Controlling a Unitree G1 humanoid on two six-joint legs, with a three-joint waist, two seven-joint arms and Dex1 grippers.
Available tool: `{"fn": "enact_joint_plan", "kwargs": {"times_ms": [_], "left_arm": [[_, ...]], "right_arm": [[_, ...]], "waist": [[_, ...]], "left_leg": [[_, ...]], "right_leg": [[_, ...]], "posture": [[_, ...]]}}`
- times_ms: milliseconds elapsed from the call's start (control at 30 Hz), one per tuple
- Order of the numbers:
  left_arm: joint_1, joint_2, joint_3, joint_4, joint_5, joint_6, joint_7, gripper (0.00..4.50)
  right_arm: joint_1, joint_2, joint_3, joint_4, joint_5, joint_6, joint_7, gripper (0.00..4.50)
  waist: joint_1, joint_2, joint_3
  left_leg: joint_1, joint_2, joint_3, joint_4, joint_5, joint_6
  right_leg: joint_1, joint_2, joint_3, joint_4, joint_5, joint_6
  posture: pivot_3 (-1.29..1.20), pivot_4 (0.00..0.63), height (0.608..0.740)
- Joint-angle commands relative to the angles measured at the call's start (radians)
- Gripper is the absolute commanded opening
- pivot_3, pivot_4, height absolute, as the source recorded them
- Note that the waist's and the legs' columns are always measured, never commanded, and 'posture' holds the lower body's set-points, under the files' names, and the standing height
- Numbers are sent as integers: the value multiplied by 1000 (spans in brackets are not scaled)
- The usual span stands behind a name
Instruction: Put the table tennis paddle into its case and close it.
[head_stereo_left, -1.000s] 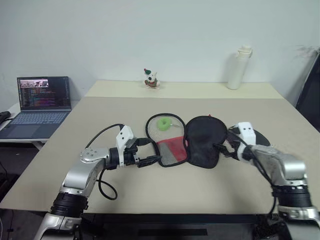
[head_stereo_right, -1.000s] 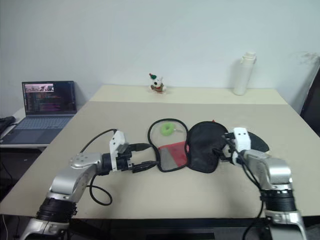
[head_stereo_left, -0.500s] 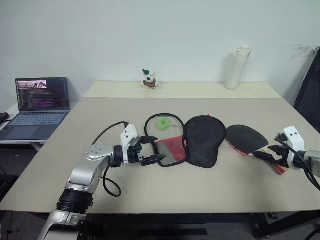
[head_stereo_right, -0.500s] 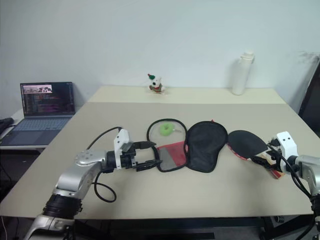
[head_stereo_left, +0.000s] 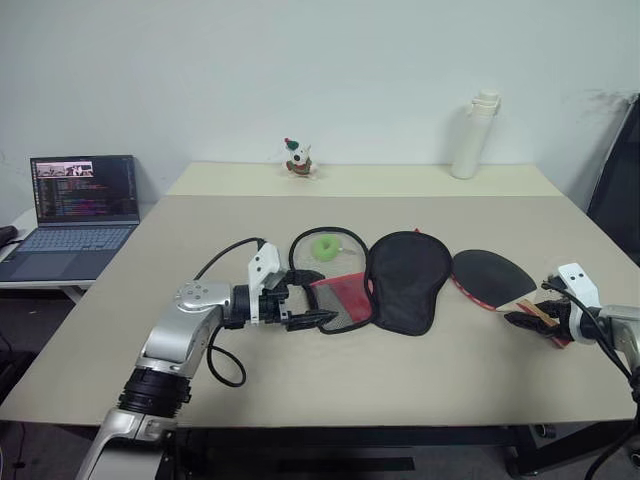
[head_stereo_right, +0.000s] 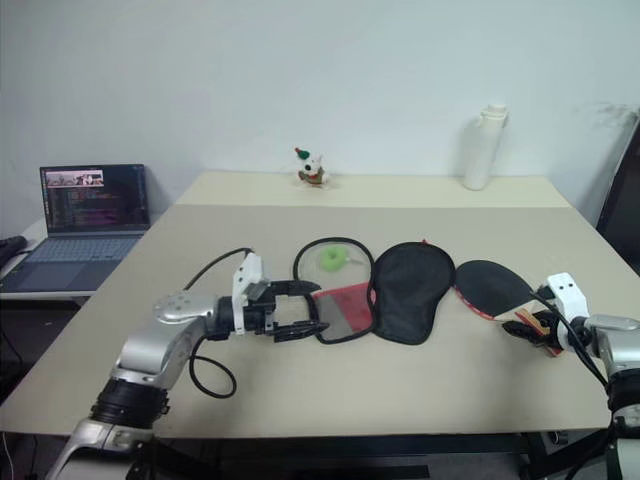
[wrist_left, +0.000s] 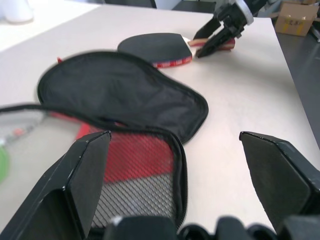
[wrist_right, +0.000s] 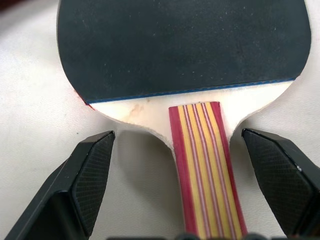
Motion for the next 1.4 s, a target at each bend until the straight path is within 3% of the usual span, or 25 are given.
{"fn": "enact_joint_plan", "kwargs": {"times_ms": [33,67,167,300,467,700,900,1033,1133,1233,1400], "left_arm": [[-19,4,10,-25,-9,-15,-9,4500],[-20,3,10,-24,-8,-16,-9,4500],[-21,0,10,-22,-6,-19,-7,4500],[-19,-3,9,-21,-4,-21,-5,4500],[-11,-3,10,-27,-2,-21,0,4500],[34,20,31,-56,-9,-11,11,4500],[67,38,43,-73,-15,-8,21,4500],[76,40,46,-83,-18,-3,26,4500],[80,43,49,-89,-19,-3,27,4500],[78,43,51,-88,-16,-7,29,4500],[71,38,46,-84,-12,-13,31,4500]], "right_arm": [[-11,-2,-3,38,-20,-15,3,4472],[-14,0,-5,43,-22,-15,0,4472],[-16,7,-16,49,-25,-13,-25,3881],[-7,19,-29,38,-29,0,-73,2459],[-16,9,-66,52,-28,-7,-138,1087],[-48,-49,-154,-95,10,58,-201,1082],[-2,26,-228,-483,101,294,-287,1082],[17,221,-252,-796,179,521,-446,1082],[4,521,-239,-980,196,652,-653,1082],[-22,723,-219,-1036,155,690,-798,1082],[-50,863,-186,-978,102,634,-926,1082]], "waist": [[0,0,0],[0,0,0],[0,0,0],[1,0,0],[1,0,0],[2,1,1],[-3,1,1],[-11,1,1],[-16,1,0],[-20,1,1],[-1,1,0]], "left_leg": [[0,0,0,0,0,0],[0,0,1,0,0,0],[0,0,1,0,0,0],[0,0,1,0,0,0],[1,0,2,0,0,0],[0,-2,6,0,0,0],[-2,1,11,-1,0,0],[-2,3,10,-1,0,0],[-2,4,10,-1,0,0],[-3,4,10,-1,0,0],[-6,-1,8,0,0,0]], "right_leg": [[0,0,1,0,0,0],[0,0,1,0,0,0],[0,0,2,0,0,1],[0,0,3,0,0,1],[0,0,3,0,1,1],[-2,-1,11,0,2,4],[-8,1,14,1,4,1],[-9,4,16,2,3,2],[-9,4,16,3,3,2],[-11,5,17,5,5,-1],[-12,0,15,2,6,-1]], "posture": [[0,150,740],[0,150,740],[0,150,740],[0,150,740],[0,150,740],[0,150,740],[0,150,740],[0,150,740],[0,150,740],[0,150,740],[0,150,740]]}}
